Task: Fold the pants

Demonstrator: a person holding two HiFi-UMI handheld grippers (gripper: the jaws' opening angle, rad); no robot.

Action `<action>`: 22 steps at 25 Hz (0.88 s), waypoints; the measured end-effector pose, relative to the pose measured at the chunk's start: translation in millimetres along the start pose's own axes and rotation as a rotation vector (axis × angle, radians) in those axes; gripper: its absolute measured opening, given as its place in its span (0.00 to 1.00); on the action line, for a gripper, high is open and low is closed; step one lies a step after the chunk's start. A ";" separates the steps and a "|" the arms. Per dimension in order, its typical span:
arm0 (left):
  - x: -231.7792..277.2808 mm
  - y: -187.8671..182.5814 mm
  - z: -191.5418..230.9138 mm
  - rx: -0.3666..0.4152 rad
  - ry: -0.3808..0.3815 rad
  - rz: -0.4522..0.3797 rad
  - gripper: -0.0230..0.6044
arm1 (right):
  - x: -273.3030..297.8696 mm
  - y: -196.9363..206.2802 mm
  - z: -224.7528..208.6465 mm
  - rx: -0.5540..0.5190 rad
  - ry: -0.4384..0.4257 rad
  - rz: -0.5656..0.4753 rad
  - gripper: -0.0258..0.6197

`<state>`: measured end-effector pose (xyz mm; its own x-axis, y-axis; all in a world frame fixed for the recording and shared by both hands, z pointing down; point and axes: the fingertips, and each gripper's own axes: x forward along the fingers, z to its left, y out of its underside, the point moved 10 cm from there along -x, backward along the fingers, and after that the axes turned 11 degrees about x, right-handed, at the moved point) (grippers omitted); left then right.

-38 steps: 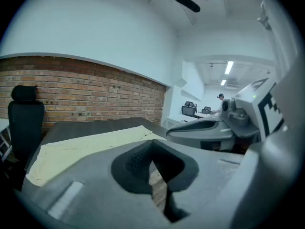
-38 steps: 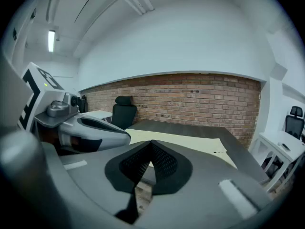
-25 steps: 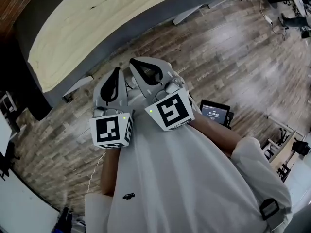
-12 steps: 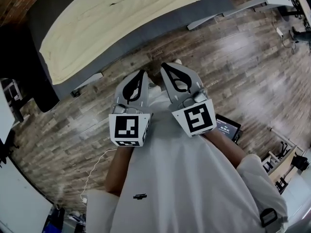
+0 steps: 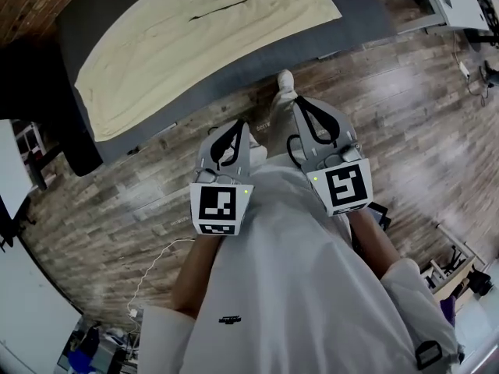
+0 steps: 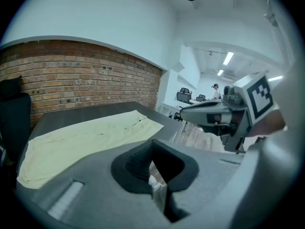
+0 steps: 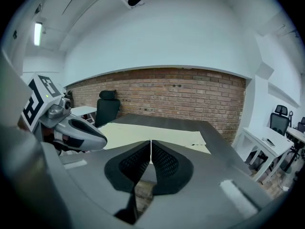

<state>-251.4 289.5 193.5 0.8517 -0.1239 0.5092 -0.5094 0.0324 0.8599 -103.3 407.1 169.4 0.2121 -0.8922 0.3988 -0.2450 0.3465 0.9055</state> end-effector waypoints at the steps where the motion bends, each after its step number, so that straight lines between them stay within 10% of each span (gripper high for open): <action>1: 6.9 -3.1 1.7 0.005 0.000 0.008 0.04 | 4.9 -2.3 -10.0 -0.008 -0.001 0.006 0.06; 11: 108.5 -31.5 21.5 0.025 0.044 0.124 0.05 | 68.0 -19.6 -118.7 -0.131 -0.051 0.147 0.14; 22: 213.3 -50.7 26.6 0.068 0.049 0.294 0.14 | 137.1 -15.3 -226.8 -0.385 -0.316 0.367 0.16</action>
<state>-47.2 235.1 257.6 0.6706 -0.0708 0.7384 -0.7406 -0.0070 0.6719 144.1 345.2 243.1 -0.1263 -0.7175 0.6850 0.1223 0.6740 0.7285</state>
